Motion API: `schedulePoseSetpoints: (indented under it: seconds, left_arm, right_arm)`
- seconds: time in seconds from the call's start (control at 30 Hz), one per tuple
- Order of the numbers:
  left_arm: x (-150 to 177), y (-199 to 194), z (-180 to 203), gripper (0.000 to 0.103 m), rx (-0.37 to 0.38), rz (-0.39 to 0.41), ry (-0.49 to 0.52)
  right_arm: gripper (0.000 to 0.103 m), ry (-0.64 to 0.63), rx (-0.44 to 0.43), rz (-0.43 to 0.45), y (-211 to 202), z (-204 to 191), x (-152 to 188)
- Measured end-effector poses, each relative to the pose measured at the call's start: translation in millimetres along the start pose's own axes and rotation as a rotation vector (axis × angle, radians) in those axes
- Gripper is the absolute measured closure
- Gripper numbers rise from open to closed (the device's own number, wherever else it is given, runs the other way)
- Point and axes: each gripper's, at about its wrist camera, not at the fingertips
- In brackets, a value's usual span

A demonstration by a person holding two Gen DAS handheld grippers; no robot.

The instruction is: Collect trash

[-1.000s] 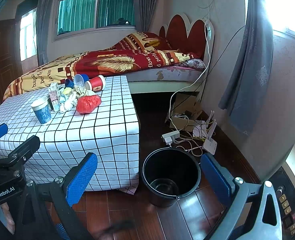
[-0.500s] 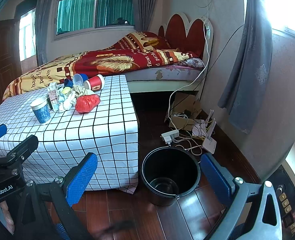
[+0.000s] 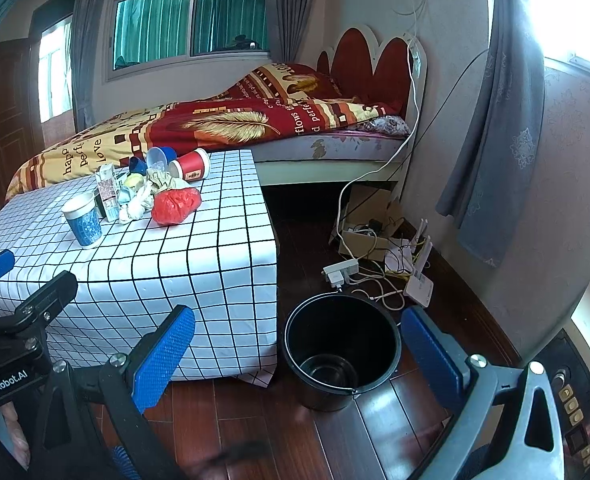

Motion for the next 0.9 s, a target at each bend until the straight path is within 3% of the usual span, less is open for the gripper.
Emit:
schedulePoseSetpoints:
  seconds: [0.63, 0.9]
  left_arm:
    - [3, 0, -4, 0.0, 0.003, -0.003, -0.012]
    - [-1, 14, -33, 0.0, -0.067, -0.012, -0.028]
  right_arm:
    - [0.0, -0.008, -0.007, -0.004, 0, -6, 1]
    - [0.0, -0.032, -0.146, 0.007, 10, -16, -6]
Point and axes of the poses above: each gripper's, at about its wrist camera, not at the fingertips, and y roughly the way its jaws point, z to its right, x to its underside, and after that the axes turned 2 degrees about -z, right-handed
